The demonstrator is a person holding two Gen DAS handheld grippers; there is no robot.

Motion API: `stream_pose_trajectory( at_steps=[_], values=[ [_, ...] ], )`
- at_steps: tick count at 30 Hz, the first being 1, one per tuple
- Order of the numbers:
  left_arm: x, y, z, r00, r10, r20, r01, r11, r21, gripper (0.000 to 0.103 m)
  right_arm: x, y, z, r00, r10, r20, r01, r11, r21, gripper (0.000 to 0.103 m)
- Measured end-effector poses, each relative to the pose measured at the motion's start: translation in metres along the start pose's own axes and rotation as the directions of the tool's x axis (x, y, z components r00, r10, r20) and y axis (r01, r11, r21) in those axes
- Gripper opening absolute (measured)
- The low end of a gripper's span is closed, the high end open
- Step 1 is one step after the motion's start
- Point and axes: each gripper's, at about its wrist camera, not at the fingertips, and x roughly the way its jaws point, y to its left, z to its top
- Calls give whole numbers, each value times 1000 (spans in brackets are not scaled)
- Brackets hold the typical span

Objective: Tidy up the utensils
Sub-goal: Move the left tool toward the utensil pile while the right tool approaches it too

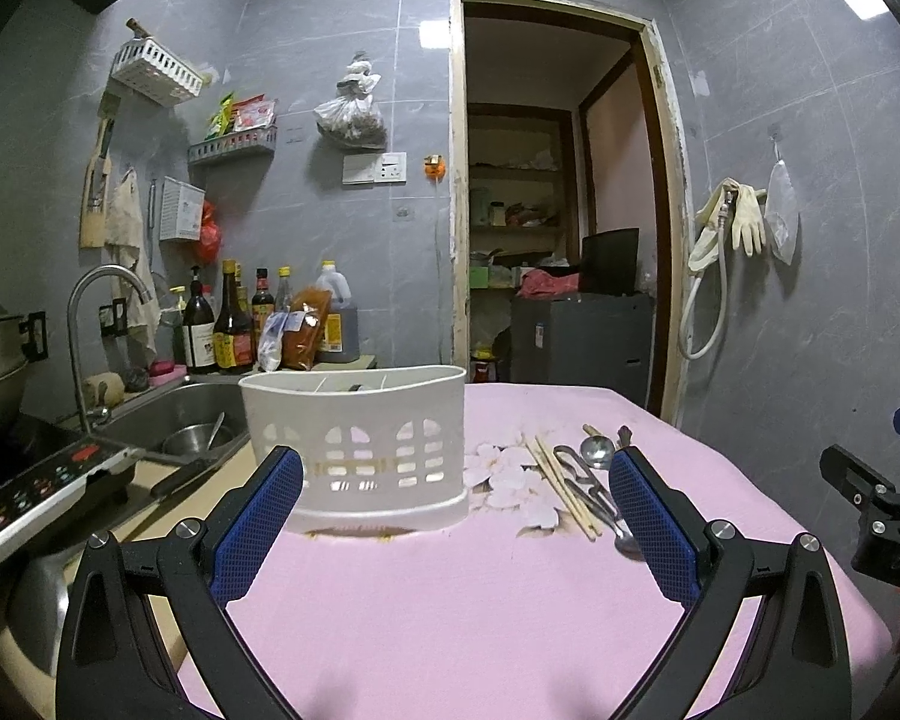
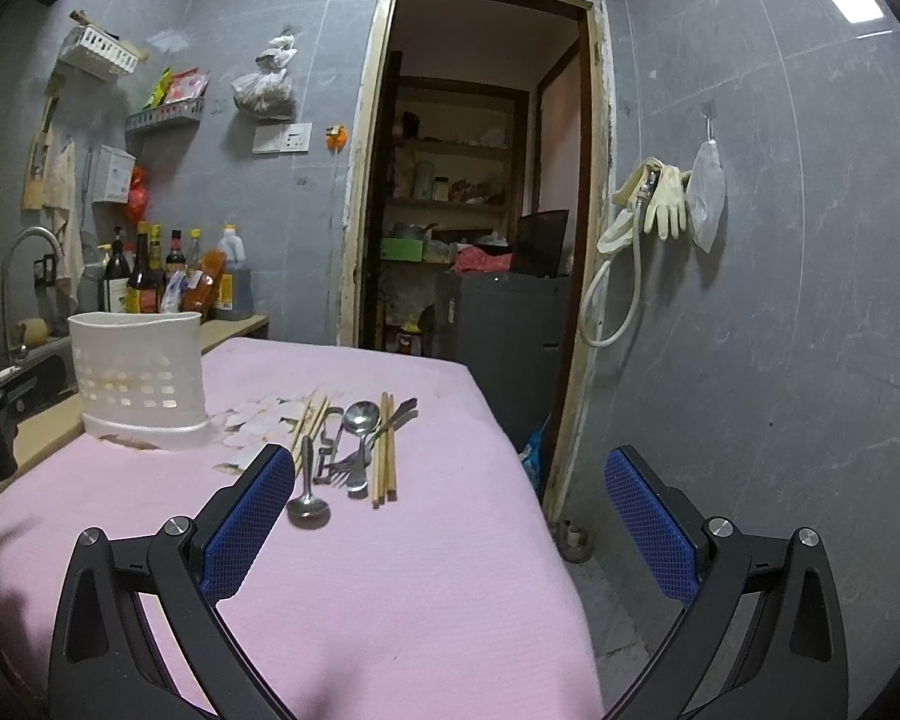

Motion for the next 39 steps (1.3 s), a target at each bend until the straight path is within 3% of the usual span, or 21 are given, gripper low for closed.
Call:
stream_pose_trajectory(
  at_steps=[6, 13, 20, 28, 33, 34, 37, 39],
  values=[
    [23, -2, 15, 999, -22, -30, 22, 1000, -6, 100, 18, -8, 13, 1000, 1, 7, -1, 1000, -10, 103],
    [66, -13, 30, 989, -87, -121, 84, 996, -27, 100, 53, -26, 31, 999, 49, 6, -49, 999, -5, 103],
    [112, -26, 39, 964, -146, -221, 142, 989, -34, 100, 109, -44, 51, 982, 176, -76, -175, 984, 12, 103],
    [168, -43, 37, 927, -188, -324, 192, 981, -22, 98, 172, -45, 59, 952, 217, -214, -217, 976, 23, 103],
    [203, -50, 30, 890, -208, -407, 214, 976, -30, 73, 210, -47, 57, 913, 278, -297, -267, 960, 79, 101],
    [214, -51, 26, 872, -216, -439, 221, 974, -41, 65, 216, -47, 56, 907, 287, -310, -274, 958, 86, 99],
    [233, -55, 17, 837, -225, -499, 225, 973, -61, 49, 235, -47, 52, 882, 316, -350, -295, 949, 116, 82],
    [247, -57, 11, 812, -216, -542, 220, 974, -59, 39, 249, -46, 48, 852, 352, -386, -319, 936, 149, 72]
  ],
)
